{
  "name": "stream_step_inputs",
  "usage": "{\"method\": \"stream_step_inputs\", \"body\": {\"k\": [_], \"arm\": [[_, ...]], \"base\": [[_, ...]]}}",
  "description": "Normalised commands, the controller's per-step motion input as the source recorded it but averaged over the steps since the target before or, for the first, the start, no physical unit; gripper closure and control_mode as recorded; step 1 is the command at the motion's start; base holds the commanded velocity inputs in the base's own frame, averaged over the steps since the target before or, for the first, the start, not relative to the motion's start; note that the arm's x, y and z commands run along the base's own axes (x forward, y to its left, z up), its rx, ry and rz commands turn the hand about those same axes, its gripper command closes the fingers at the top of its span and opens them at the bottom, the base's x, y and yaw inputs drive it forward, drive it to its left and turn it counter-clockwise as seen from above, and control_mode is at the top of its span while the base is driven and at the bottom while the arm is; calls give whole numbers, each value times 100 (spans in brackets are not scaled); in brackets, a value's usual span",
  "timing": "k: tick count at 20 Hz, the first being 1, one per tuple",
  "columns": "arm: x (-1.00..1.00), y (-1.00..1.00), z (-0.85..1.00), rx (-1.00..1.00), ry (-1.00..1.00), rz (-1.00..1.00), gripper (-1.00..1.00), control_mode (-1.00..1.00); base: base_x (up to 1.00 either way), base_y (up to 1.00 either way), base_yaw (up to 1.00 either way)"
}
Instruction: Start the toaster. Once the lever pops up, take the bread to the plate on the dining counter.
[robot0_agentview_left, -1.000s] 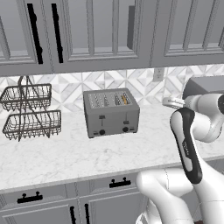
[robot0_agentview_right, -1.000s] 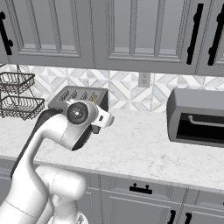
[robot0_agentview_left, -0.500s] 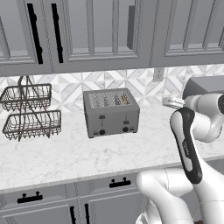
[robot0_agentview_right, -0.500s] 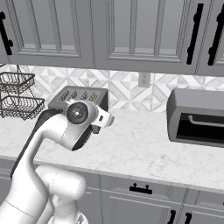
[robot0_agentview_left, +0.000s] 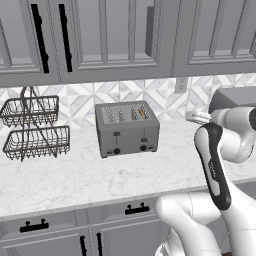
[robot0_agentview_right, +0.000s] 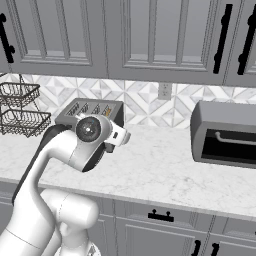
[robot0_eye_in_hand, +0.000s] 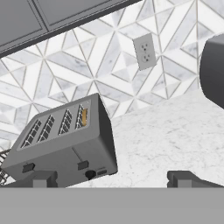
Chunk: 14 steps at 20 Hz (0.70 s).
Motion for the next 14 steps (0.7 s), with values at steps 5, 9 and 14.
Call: {"method": "stream_step_inputs", "body": {"k": [5,9,14], "arm": [[0,0,0,0,0,0,-100,-100],[0,0,0,0,0,0,-100,-100],[0,0,0,0,0,0,-100,-100]], "base": [[0,0,0],[0,0,0],[0,0,0]]}}
